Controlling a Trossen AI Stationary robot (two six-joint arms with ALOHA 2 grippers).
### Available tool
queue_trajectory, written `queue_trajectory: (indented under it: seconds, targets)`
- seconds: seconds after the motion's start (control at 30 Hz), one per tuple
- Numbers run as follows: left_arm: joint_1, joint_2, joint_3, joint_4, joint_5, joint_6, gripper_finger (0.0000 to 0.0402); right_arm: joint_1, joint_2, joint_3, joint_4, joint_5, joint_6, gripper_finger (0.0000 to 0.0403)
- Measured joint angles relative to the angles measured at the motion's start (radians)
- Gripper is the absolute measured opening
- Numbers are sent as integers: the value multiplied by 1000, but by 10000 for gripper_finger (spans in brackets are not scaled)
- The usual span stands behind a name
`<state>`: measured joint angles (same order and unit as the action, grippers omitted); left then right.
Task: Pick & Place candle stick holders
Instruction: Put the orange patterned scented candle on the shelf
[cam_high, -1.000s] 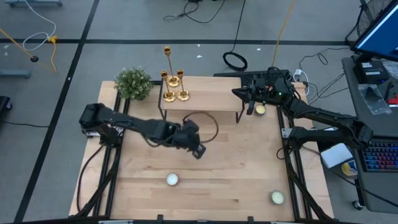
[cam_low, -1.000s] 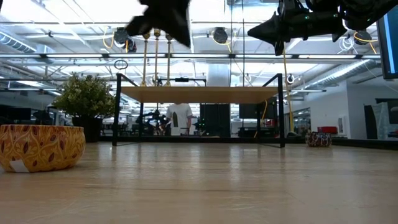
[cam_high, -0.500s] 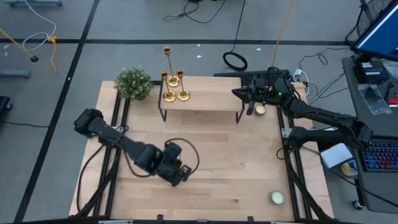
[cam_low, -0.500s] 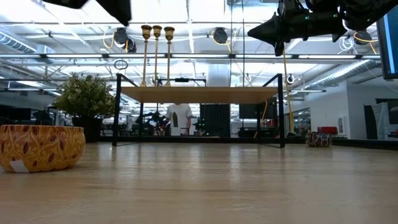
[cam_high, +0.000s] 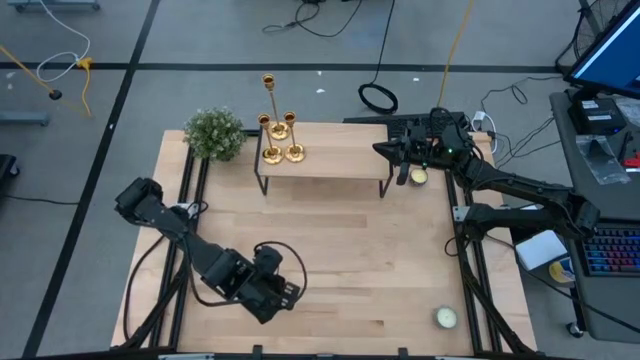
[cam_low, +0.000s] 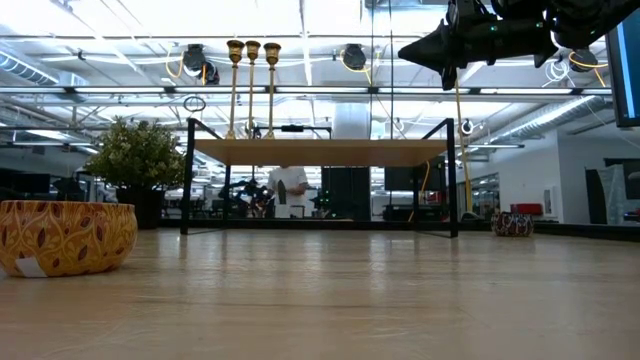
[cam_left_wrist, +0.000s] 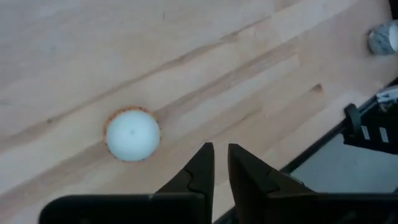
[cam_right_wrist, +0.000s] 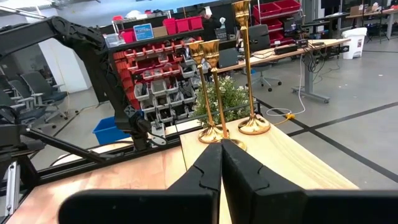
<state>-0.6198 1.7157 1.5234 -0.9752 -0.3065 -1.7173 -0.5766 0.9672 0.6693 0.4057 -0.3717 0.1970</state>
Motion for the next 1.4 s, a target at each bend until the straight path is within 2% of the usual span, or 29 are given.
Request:
queue_trajectory:
  seconds: [0.37, 1.07, 1.2, 1.4]
  targets:
    - [-1, 0, 0, 2, 2, -4, 85, 0, 0, 0, 0, 0, 0, 4]
    - [-6, 0, -3, -7, -8, -29, 92, 0, 0, 0, -1, 0, 0, 4]
    - [-10, 0, -33, -6, -8, -87, 140, 0, 0, 0, -1, 0, 0, 4]
    - [-10, 1, -122, 47, 26, -167, 250, 0, 0, 0, -1, 0, 0, 4]
